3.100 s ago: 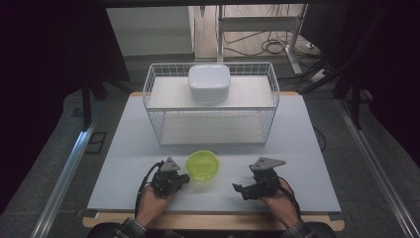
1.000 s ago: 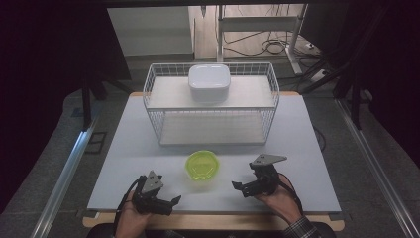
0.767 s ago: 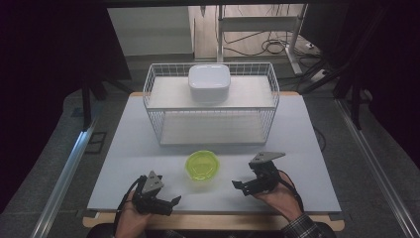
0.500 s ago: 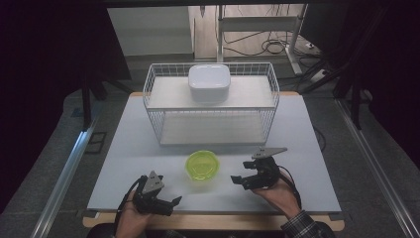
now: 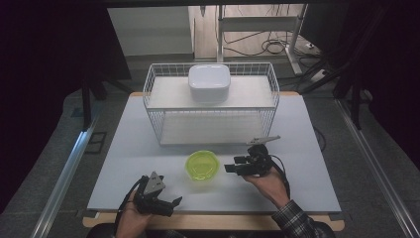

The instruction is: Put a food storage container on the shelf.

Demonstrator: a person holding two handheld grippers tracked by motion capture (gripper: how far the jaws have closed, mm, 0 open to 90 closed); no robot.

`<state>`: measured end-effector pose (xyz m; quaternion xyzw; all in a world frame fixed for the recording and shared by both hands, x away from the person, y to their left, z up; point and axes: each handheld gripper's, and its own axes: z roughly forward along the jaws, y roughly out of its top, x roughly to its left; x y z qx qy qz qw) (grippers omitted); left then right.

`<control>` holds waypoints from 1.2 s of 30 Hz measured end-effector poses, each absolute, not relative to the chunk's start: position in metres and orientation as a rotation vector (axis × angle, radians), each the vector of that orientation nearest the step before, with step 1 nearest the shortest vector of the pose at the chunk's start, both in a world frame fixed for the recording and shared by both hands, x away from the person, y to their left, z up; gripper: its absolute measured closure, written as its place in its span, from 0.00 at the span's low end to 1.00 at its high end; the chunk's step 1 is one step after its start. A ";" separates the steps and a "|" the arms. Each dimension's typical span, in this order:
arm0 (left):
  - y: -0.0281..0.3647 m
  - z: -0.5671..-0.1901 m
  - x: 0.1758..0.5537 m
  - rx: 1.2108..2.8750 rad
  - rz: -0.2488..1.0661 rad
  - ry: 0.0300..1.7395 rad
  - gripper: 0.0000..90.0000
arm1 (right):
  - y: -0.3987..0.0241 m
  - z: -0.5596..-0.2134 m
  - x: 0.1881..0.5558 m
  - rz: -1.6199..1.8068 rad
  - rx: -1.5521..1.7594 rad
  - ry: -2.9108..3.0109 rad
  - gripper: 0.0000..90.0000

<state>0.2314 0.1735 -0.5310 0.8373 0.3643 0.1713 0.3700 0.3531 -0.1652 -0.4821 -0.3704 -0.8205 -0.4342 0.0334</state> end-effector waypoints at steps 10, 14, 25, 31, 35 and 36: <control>0.173 -0.531 0.231 2.150 0.457 0.929 0.05 | -0.143 -0.484 0.377 -1.337 -1.172 -2.387 0.57; 0.173 -0.531 0.230 2.153 0.460 0.925 0.05 | -0.135 -0.491 0.390 -1.308 -1.181 -2.329 0.63; 0.171 -0.531 0.230 2.177 0.478 0.911 0.05 | -0.128 -0.505 0.403 -1.266 -1.191 -2.228 0.73; 0.171 -0.531 0.230 2.178 0.479 0.909 0.06 | -0.127 -0.509 0.407 -1.239 -1.195 -2.149 0.86; 0.170 -0.531 0.229 2.183 0.479 0.907 0.06 | -0.127 -0.508 0.405 -1.230 -1.208 -2.138 0.90; 0.170 -0.531 0.229 2.185 0.479 0.906 0.06 | -0.127 -0.507 0.404 -1.230 -1.208 -2.134 0.90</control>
